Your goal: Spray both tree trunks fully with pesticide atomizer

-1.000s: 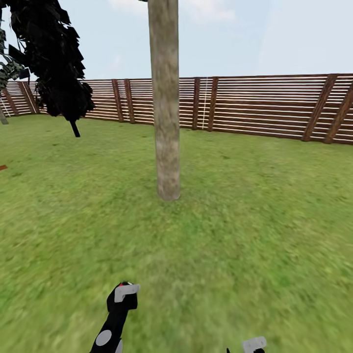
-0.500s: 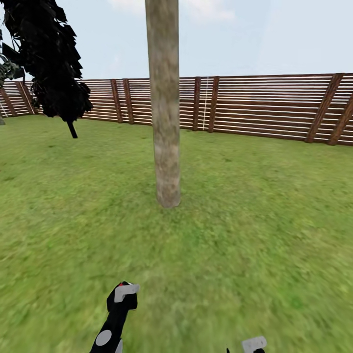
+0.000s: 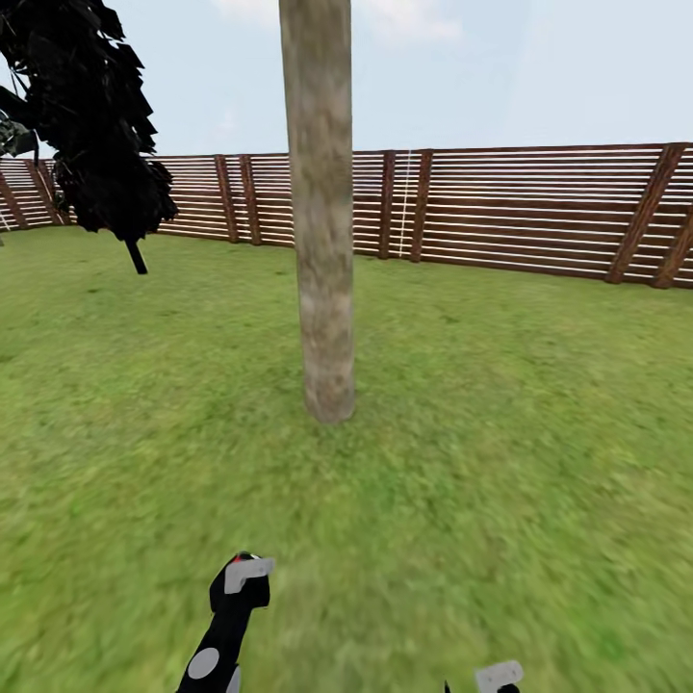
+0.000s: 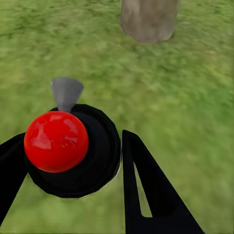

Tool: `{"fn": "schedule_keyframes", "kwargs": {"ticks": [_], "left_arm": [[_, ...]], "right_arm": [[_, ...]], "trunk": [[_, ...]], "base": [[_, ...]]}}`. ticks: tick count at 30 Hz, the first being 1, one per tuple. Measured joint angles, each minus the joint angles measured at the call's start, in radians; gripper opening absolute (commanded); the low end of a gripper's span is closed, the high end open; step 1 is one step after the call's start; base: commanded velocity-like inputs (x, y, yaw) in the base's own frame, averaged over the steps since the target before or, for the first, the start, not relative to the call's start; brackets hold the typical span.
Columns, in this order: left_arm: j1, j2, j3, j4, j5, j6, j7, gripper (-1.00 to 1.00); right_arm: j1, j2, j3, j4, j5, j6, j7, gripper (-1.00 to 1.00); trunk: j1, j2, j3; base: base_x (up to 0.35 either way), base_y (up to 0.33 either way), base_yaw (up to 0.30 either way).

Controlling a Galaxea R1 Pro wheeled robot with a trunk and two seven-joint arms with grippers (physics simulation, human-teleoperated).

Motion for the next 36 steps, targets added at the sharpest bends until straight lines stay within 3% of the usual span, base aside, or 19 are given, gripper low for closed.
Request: {"fn": "schedule_keyframes", "kwargs": {"ticks": [19, 21, 22, 23, 25, 26, 27, 30, 31, 34, 36], "left_arm": [[0.000, 0.008, 0.005, 0.002, -0.004, 0.002, 0.002, -1.00], [0.001, 0.010, -0.002, 0.001, -0.018, 0.000, -0.007, -1.00], [0.001, 0.019, -0.004, 0.000, -0.060, 0.004, -0.016, -1.00], [0.000, 0.048, -0.004, -0.001, -0.079, 0.019, -0.040, -1.00], [-0.006, 0.097, -0.006, -0.010, -0.102, 0.099, -0.176, -1.00], [-0.012, 0.137, -0.006, -0.012, -0.130, 0.144, -0.306, -1.00], [-0.013, 0.157, -0.006, -0.012, -0.158, 0.163, -0.387, -1.00], [-0.018, 0.175, -0.004, -0.016, -0.246, 0.231, -0.534, -1.00], [-0.035, 0.176, -0.004, -0.017, -0.284, 0.271, -0.588, -1.00], [-0.102, 0.179, -0.004, -0.018, -0.428, 0.343, -0.783, -1.00], [-0.119, 0.179, -0.004, -0.018, -0.484, 0.391, -0.827, -1.00]], "right_arm": [[0.000, 0.006, -0.001, -0.013, -0.002, -0.001, -0.004, 1.00], [0.000, 0.008, -0.001, -0.079, -0.002, -0.001, 0.000, 1.00], [-0.001, 0.009, 0.000, -0.153, -0.003, 0.000, 0.007, 1.00], [-0.001, 0.013, 0.003, -0.190, -0.001, 0.001, 0.019, 1.00], [-0.007, 0.031, 0.005, -0.215, 0.000, 0.005, 0.068, 1.00], [-0.038, 0.041, 0.030, -0.228, 0.022, 0.036, 0.141, 1.00], [-0.070, 0.047, 0.054, -0.242, 0.045, 0.079, 0.193, 1.00], [-0.137, 0.053, 0.096, -0.311, 0.086, 0.206, 0.318, 1.00], [-0.156, 0.054, 0.100, -0.355, 0.090, 0.236, 0.390, 1.00], [-0.185, 0.054, 0.105, -0.475, 0.096, 0.269, 0.730, 1.00], [-0.187, 0.054, 0.106, -0.494, 0.098, 0.270, 0.834, 1.00]], "trunk": [[0.000, 0.000, 0.000], [0.000, 0.000, 0.000], [0.000, 0.000, 0.000], [0.000, 0.000, 0.000], [0.000, 0.000, 0.000], [0.000, 0.000, 0.000], [0.000, 0.000, 0.000], [0.000, 0.000, 0.000], [0.000, 0.000, 0.000], [0.000, 0.000, 0.000], [0.000, 0.000, 0.000]], "base": [[0.335, 0.000, 0.000], [0.054, 0.000, 0.000], [0.008, 0.000, 0.000], [0.003, 0.000, 0.000], [0.001, 0.000, 0.000], [0.000, 0.000, 0.000], [0.000, 0.000, 0.000], [0.000, 0.000, 0.000], [0.000, 0.000, 0.000], [0.000, 0.000, 0.000], [0.000, 0.000, 0.000]]}}
